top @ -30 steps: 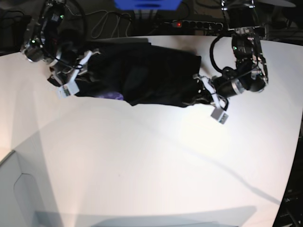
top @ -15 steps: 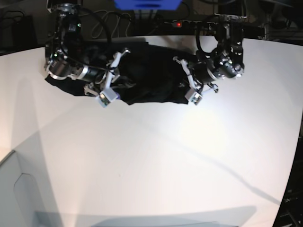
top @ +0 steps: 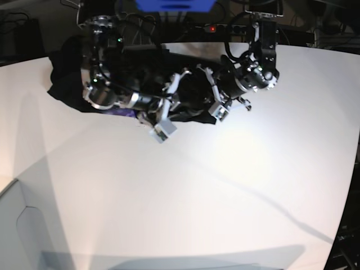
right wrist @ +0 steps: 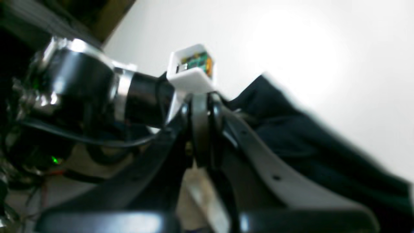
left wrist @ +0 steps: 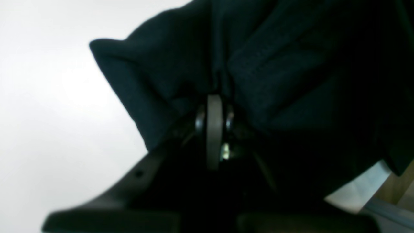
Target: Fold the T-shirt properly
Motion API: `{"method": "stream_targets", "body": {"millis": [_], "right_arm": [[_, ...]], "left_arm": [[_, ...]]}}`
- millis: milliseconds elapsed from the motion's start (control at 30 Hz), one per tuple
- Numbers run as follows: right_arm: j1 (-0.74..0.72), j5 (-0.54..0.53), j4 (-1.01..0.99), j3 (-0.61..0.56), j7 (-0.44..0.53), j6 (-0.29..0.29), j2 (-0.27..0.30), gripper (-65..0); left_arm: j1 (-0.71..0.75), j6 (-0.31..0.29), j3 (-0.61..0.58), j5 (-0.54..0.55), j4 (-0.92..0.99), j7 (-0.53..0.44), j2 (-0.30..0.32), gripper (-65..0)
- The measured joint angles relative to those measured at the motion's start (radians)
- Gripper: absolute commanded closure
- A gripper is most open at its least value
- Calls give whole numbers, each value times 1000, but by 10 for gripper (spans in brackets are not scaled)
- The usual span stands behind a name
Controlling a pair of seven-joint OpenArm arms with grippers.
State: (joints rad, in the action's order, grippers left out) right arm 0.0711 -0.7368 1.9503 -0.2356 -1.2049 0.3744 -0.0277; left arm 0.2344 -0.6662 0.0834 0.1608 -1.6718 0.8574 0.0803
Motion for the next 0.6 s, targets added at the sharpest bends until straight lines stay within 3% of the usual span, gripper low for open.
{"method": "stream_targets", "body": {"millis": [67, 200, 500, 600], "right_arm": [[-19, 7, -43, -66, 61, -87, 13, -7], [-72, -1, -122, -179, 112, -178, 70, -6], [-154, 1, -262, -160, 180, -219, 70, -3], [-173, 0, -280, -169, 201, -297, 72, -5]], "left_arm": [[0, 0, 0, 0, 0, -2, 0, 0], [10, 9, 1, 5, 1, -3, 0, 0], [39, 5, 2, -5, 0, -46, 3, 0], [48, 5, 1, -8, -2, -55, 2, 0]]}}
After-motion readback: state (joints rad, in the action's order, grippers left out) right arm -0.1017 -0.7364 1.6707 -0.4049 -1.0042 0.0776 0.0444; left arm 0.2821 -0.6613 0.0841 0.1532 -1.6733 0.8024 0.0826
